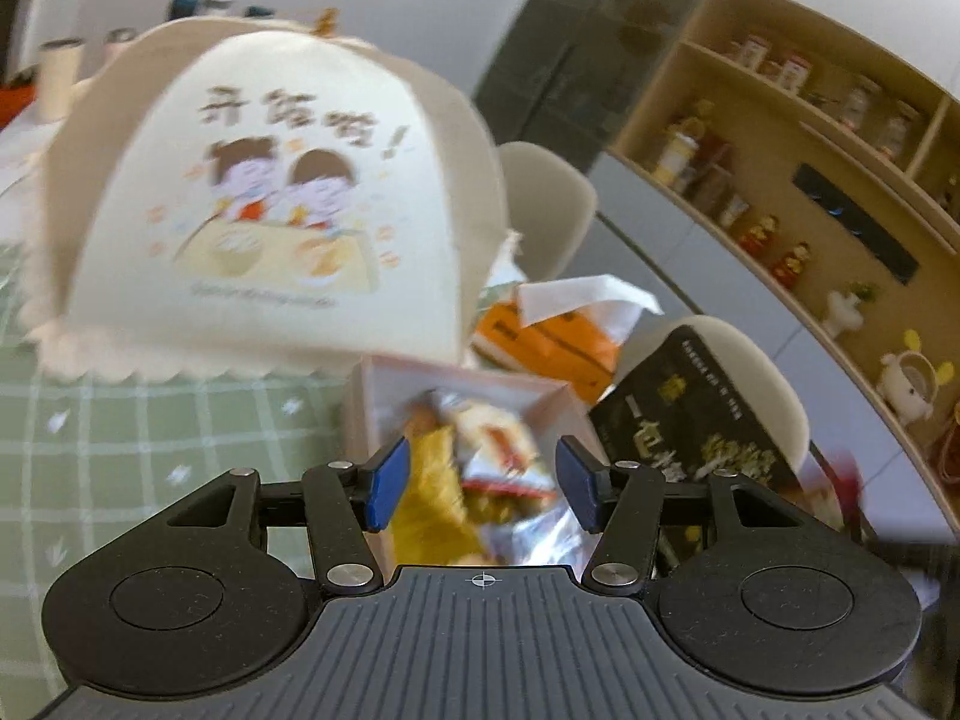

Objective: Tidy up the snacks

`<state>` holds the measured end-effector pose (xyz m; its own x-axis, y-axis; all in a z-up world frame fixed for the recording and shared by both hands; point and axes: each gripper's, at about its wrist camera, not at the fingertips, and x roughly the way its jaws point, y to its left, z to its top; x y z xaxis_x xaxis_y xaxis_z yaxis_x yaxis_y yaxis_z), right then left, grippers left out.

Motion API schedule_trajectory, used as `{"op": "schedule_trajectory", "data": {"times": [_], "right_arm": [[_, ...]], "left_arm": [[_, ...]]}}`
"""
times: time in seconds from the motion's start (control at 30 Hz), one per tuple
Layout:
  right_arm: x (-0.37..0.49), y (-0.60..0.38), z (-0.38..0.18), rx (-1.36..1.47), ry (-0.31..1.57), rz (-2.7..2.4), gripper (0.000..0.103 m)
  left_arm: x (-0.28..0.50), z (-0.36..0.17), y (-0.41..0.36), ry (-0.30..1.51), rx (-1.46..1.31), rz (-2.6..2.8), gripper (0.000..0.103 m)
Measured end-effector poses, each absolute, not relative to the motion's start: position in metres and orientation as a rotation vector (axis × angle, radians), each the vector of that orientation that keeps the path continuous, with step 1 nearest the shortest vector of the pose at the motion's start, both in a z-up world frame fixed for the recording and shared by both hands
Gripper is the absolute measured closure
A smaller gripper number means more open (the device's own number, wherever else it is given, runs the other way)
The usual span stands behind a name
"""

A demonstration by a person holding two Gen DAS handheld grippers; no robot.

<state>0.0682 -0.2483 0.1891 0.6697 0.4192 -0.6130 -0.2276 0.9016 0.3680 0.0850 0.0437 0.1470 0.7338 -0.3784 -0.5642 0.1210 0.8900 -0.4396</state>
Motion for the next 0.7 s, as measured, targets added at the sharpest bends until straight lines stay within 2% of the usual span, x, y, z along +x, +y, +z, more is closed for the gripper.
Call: {"op": "schedule_trajectory", "data": {"times": [0.1,0.17,0.23,0.47,0.5,0.57,0.63,0.7], "right_arm": [[0.114,-0.231,0.196,0.344,0.707,0.432,0.081],[0.138,-0.219,0.190,0.287,0.703,0.364,0.068],[0.147,-0.212,0.177,0.210,0.719,0.274,0.067],[0.101,-0.217,0.118,0.185,0.818,0.262,0.061],[0.089,-0.215,0.107,0.174,0.841,0.275,0.059],[0.068,-0.209,0.087,0.119,0.864,0.281,0.047],[0.043,-0.193,0.066,0.012,0.860,0.268,0.041],[0.025,-0.175,0.046,-0.086,0.847,0.254,0.039]], "left_arm": [[0.066,0.136,0.051,0.725,-0.401,-0.245,0.044],[0.054,0.126,0.054,0.753,-0.391,-0.212,0.044],[0.042,0.113,0.055,0.791,-0.367,-0.188,0.044],[0.013,0.065,0.050,0.927,-0.325,-0.179,0.044],[0.008,0.061,0.047,0.927,-0.307,-0.186,0.044],[0.001,0.054,0.037,0.914,-0.223,-0.187,0.044],[-0.009,0.047,0.027,0.892,-0.134,-0.157,0.044],[-0.015,0.039,0.022,0.856,-0.093,-0.125,0.044]]}}
